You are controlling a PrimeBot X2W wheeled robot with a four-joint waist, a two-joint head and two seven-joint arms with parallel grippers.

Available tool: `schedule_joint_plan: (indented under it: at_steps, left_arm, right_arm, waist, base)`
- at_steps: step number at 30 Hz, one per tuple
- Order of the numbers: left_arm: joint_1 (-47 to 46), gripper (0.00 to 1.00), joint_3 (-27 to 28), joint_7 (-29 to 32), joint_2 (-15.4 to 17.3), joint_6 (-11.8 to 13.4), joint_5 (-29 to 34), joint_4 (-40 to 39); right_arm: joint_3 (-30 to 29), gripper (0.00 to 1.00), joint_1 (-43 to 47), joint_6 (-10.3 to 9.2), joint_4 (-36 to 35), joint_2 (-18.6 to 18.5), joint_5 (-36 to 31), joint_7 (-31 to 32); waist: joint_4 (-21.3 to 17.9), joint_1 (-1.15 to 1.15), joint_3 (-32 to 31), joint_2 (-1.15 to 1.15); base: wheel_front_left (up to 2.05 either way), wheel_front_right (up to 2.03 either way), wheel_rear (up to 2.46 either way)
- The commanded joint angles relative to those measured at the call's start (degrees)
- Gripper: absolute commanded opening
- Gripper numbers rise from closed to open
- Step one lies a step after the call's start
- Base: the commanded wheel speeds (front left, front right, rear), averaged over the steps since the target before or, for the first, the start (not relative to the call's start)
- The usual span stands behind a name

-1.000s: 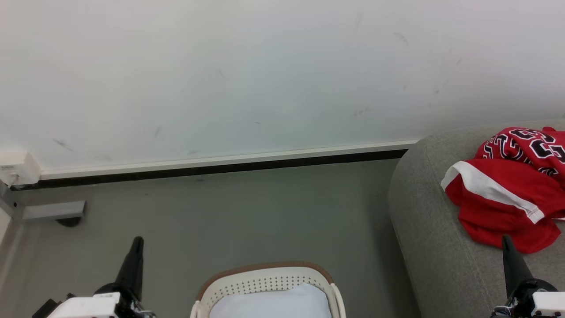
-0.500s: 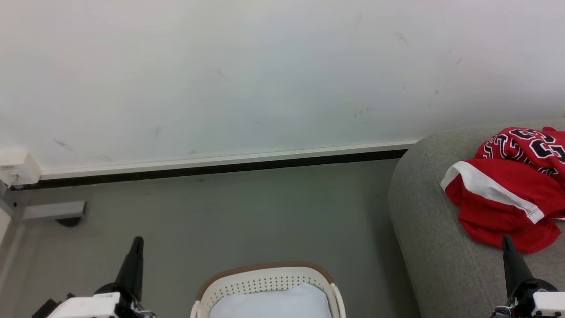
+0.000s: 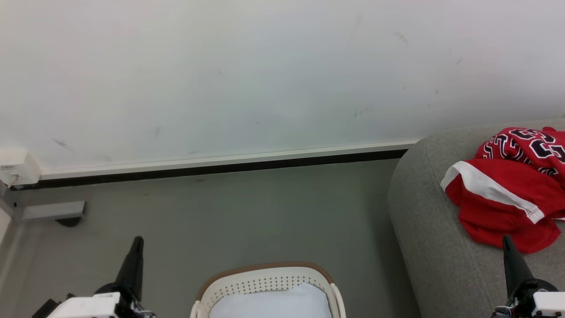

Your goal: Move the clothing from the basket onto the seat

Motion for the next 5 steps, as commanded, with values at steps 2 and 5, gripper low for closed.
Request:
schedule_joint_plan:
  at_steps: [2, 5]
  left_arm:
    - [-0.5, 0.00, 0.1, 0.2, 0.1, 0.1, -0.8, -0.2]
    - [-0.5, 0.00, 0.1, 0.2, 0.1, 0.1, -0.8, -0.2]
  right_arm:
    - [-0.2, 0.00, -0.7, -0.12, -0.1, -0.1, -0.1, 0.1]
    - [-0.2, 0.00, -0.7, -0.12, -0.1, 0.0, -0.1, 0.2]
  waist:
    - [0.0, 0.00, 0.0, 0.00]
    - [0.0, 0.00, 0.0, 0.00]
  base:
    - [0.00, 0.00, 0.00]
    - [0.00, 0.00, 0.00]
